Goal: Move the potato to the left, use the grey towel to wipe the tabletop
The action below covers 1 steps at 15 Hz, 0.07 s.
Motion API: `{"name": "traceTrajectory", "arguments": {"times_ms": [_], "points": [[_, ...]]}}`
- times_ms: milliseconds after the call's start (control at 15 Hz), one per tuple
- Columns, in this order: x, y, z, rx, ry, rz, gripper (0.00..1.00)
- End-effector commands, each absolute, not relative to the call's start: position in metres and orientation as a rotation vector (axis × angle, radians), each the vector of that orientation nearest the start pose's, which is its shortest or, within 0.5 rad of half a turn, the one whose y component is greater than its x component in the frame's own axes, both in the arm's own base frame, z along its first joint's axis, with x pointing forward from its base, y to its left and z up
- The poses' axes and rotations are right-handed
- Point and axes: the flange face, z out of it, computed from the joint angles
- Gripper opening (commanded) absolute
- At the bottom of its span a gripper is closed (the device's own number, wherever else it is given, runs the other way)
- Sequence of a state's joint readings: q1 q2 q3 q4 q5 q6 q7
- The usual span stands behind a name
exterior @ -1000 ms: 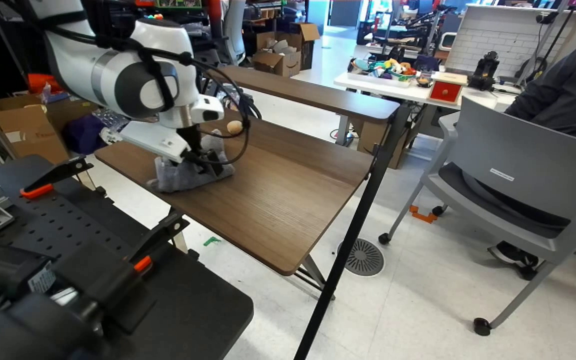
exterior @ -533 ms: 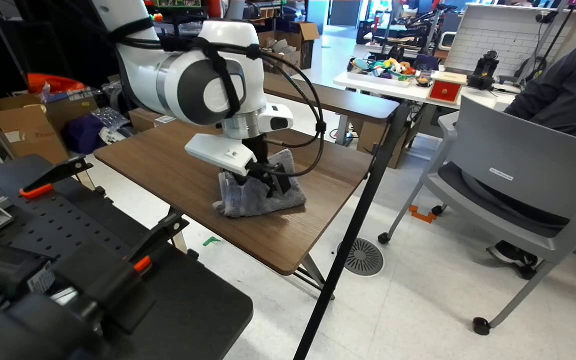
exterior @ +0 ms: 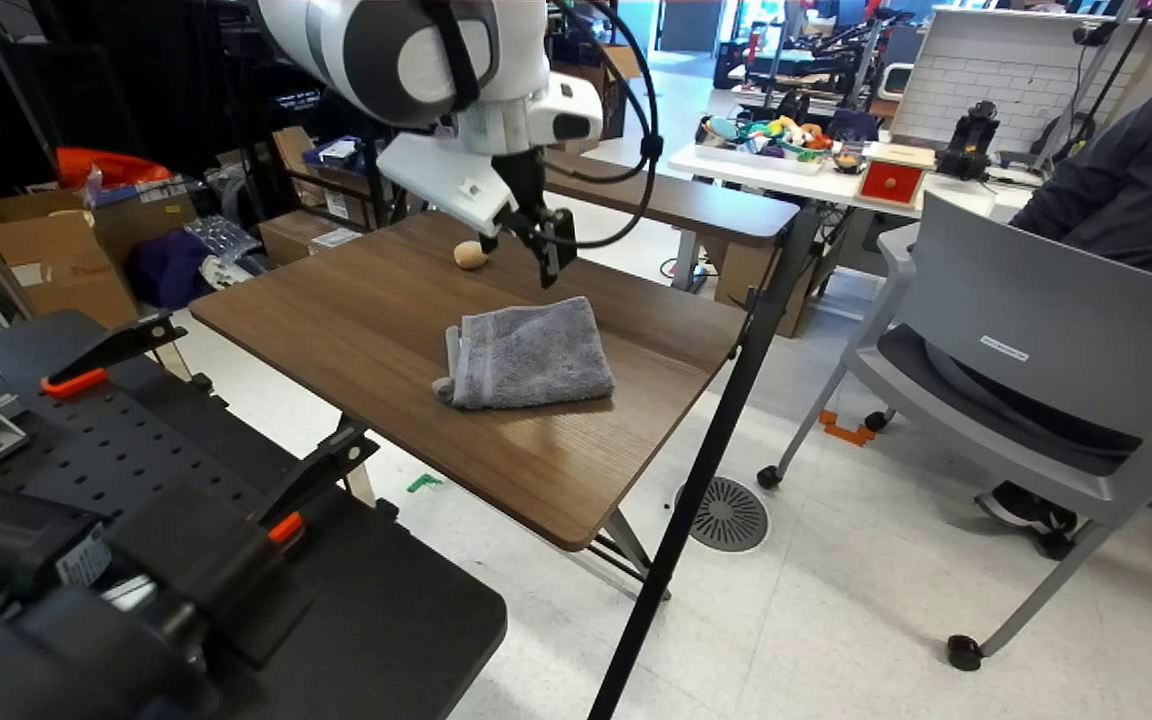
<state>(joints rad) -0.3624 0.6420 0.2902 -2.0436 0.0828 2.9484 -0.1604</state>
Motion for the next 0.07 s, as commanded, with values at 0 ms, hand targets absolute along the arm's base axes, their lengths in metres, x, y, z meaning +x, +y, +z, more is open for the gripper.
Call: {"name": "traceTrajectory", "arguments": {"times_ms": [0], "points": [[0.6122,-0.0544,0.1724,-2.940,0.110,-0.463,1.00]]}}
